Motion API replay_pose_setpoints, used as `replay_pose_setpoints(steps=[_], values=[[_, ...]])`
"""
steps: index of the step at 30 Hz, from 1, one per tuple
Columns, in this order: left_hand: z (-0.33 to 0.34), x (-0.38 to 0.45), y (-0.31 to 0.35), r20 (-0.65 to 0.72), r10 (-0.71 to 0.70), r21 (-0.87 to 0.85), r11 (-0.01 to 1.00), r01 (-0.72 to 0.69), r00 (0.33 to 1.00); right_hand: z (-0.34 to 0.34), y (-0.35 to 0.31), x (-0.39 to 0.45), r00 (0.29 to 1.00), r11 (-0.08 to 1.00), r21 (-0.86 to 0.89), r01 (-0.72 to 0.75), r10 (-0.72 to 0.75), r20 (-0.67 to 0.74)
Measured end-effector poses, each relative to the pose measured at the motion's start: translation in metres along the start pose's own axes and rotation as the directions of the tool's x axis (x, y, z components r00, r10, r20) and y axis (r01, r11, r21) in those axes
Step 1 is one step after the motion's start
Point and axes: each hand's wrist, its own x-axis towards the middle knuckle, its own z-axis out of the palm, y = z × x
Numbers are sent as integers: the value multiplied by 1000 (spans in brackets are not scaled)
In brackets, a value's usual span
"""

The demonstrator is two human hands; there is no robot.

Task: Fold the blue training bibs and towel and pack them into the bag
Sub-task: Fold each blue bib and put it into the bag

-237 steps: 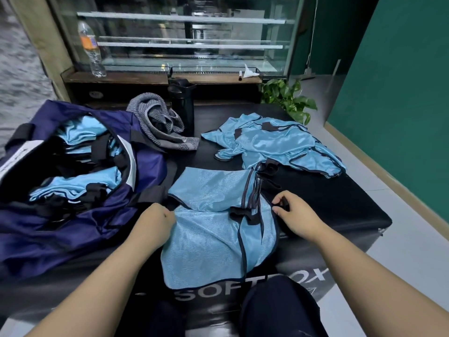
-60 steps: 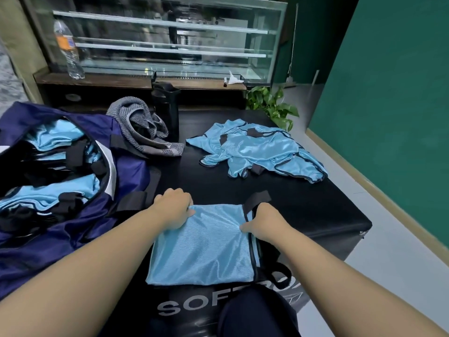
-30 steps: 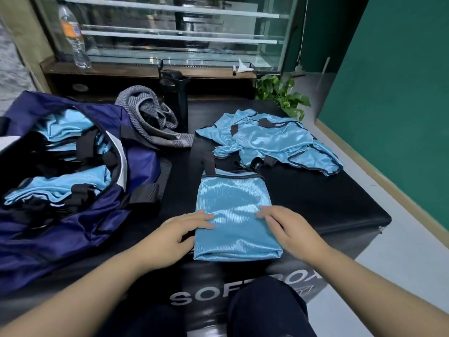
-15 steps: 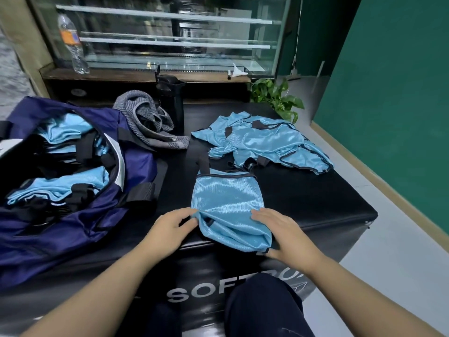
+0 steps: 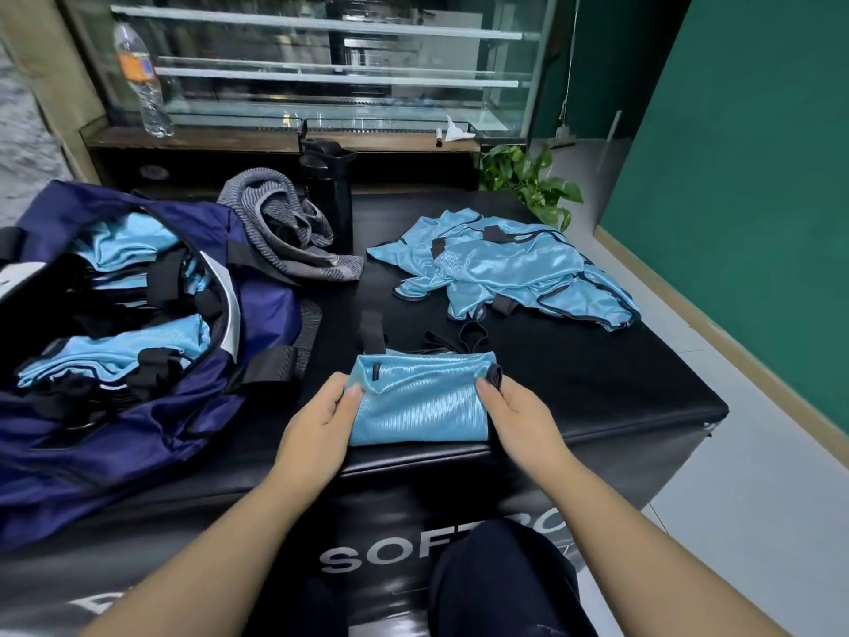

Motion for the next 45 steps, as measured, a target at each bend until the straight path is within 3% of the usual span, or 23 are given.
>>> replay_pose_setpoints(steps=[3,6,9,13,18,20,22,24,27,30,32,34,36,39,42,45], values=[[5,4,7,-64,-64,169,983,74,996,1,-8,7,998,992,-111,-53,50,-25],[11,15,14,-125,-131,401,900,171,983,2,-14,19,992,960,-250,-129,121,-48],[17,24,20,-167,-145,512,832,212,975,3,-16,29,980,919,-340,-198,184,-71],[19,24,23,-190,-176,453,857,245,966,3,-19,38,967,885,-394,-249,250,-51],[15,35,27,-96,-271,584,764,275,958,3,-25,43,954,846,-458,-271,300,-10],[11,41,27,-53,-350,564,762,317,935,4,-30,42,948,837,-467,-286,319,-8],[5,44,25,-4,-424,430,817,385,905,5,-34,39,942,820,-492,-293,336,0],[0,40,26,51,-447,193,882,430,893,6,-40,33,934,786,-554,-275,355,40],[-7,27,35,69,-386,8,922,386,920,4,-57,20,943,718,-672,-180,321,90],[-24,17,48,-3,-270,58,961,269,963,0,-89,6,990,722,-687,81,21,139],[-41,13,59,-50,-161,212,963,168,986,1,-116,-1,938,715,-608,347,-252,239],[-59,7,74,-33,-53,328,943,61,998,5,-145,-5,838,640,-541,546,-404,368],[-75,-1,89,44,37,420,906,-52,998,16,-168,-6,774,576,-520,630,-421,472],[-98,-14,103,137,92,507,849,-150,986,36,-190,-7,755,573,-506,644,-372,540],[-119,-25,101,159,82,529,834,-155,984,50,-207,-10,742,602,-480,638,-316,591],[-143,-31,91,143,73,432,893,-129,987,62,-223,-10,733,573,-498,651,-303,609]])
